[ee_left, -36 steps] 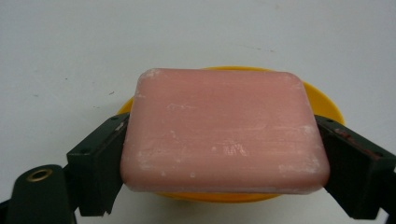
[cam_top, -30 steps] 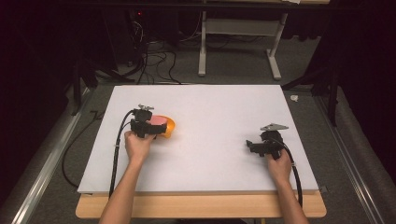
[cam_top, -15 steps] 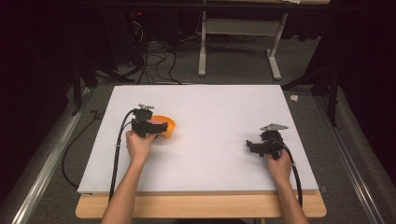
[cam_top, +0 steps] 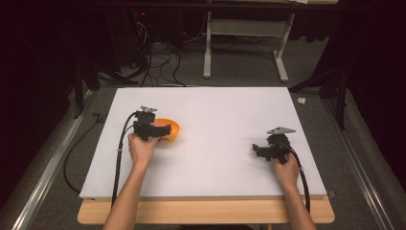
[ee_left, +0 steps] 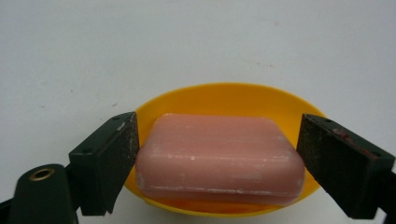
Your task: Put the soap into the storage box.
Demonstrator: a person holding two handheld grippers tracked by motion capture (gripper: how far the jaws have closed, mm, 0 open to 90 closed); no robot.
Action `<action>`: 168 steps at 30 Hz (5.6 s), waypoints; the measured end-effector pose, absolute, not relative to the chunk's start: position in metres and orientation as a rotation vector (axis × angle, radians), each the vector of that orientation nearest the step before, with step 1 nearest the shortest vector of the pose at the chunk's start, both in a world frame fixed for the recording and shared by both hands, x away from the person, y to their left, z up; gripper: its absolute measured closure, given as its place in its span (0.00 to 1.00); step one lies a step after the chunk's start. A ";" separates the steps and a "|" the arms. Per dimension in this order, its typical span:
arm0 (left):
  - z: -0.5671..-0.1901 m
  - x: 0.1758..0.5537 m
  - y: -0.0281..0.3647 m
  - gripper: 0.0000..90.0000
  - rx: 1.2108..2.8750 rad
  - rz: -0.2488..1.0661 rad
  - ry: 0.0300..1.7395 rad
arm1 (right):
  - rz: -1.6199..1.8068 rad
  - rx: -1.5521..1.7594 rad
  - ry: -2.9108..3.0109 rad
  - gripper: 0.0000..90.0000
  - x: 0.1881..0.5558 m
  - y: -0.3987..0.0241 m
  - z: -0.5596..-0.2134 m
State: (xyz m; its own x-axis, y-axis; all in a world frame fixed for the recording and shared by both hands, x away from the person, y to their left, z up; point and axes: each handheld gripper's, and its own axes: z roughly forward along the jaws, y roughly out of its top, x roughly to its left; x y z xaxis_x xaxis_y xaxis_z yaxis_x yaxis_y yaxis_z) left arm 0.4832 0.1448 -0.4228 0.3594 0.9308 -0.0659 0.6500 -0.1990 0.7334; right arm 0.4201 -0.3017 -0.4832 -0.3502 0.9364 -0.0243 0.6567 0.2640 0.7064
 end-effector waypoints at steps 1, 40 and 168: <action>-0.421 0.482 0.145 0.16 1.933 0.529 1.362 | 0.848 1.438 2.100 0.18 0.420 -0.302 -0.483; -0.382 0.413 0.174 0.18 1.898 0.598 1.149 | 0.848 1.444 2.095 0.18 0.420 -0.301 -0.483; -0.477 0.399 0.081 0.24 2.074 0.290 0.908 | 0.843 1.437 2.097 0.18 0.419 -0.301 -0.483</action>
